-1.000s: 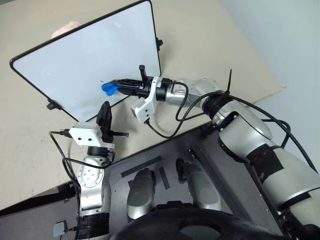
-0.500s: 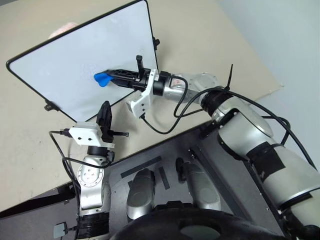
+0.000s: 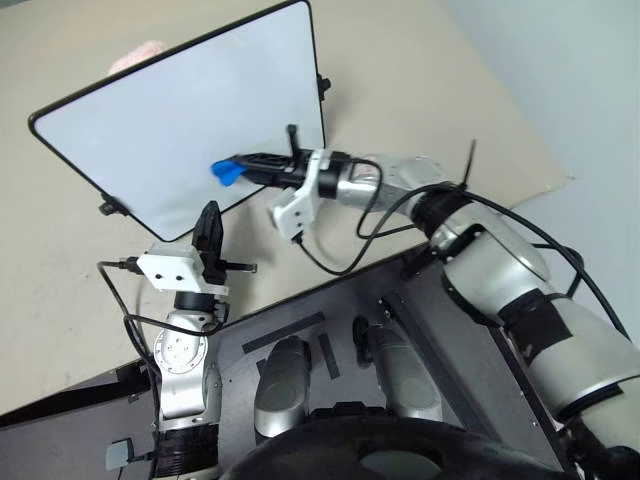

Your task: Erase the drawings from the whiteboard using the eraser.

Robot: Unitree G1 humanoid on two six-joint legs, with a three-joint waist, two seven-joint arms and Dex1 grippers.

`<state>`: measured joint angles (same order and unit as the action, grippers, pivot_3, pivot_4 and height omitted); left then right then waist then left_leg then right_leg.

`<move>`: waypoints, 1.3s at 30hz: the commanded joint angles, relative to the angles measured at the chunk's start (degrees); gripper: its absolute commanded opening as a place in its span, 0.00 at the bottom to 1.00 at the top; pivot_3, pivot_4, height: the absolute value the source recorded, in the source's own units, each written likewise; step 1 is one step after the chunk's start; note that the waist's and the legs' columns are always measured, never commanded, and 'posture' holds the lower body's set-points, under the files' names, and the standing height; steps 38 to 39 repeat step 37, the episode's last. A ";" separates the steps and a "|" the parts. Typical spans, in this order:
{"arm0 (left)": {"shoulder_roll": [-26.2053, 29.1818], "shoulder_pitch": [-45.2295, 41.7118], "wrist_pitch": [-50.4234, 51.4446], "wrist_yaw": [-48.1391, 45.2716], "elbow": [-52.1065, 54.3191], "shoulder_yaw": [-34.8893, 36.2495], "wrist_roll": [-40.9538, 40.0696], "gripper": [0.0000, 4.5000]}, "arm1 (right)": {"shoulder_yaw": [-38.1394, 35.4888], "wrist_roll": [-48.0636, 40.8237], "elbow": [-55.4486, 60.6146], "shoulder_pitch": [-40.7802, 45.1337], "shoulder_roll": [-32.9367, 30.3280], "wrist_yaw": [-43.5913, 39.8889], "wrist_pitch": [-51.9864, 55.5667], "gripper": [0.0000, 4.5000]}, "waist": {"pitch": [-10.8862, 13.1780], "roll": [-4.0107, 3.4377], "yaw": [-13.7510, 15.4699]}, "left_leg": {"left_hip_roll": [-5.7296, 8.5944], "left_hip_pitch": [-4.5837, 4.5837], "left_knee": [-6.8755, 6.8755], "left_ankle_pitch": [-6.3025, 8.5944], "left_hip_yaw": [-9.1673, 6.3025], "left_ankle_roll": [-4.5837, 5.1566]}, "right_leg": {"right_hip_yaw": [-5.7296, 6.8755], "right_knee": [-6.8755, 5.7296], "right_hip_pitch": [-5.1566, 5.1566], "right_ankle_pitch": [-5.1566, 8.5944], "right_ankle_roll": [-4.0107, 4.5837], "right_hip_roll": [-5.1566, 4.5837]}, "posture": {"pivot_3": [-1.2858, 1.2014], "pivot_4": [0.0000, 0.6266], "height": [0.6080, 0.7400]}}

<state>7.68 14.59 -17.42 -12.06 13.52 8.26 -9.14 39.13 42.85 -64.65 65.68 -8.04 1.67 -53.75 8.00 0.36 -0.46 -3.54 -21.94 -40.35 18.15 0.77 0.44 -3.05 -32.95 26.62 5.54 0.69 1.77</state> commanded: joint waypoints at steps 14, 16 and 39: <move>2.63 1.28 1.09 -1.48 3.24 1.15 -1.88 0.00 | -14.50 -47.39 51.94 -31.31 -21.99 -56.74 40.83 0.23 | -0.01 0.05 -1.29 | -0.02 0.52 -0.06 -0.12 0.13 -0.20 | -0.24 0.02 -0.48 -0.02 0.02 0.15 | 0.52 0.24 1.00; 2.96 1.41 1.41 -1.66 3.59 1.38 -2.17 0.00 | -15.53 -46.91 53.43 -31.87 -21.34 -55.82 42.71 0.37 | 0.01 0.04 -1.37 | -0.02 0.98 0.03 -0.24 0.13 -0.08 | -0.25 0.03 -0.89 -0.01 -0.10 0.15 | 0.52 0.24 1.00; 6.81 12.93 3.61 -6.21 11.80 8.52 -9.05 0.00 | -25.61 -46.02 55.55 -33.66 -21.30 -53.22 44.69 1.00 | 0.02 0.01 -1.23 | 0.13 1.11 0.28 -0.16 0.03 -0.10 | -0.31 0.05 -0.90 0.51 -0.25 0.13 | 0.52 0.24 1.00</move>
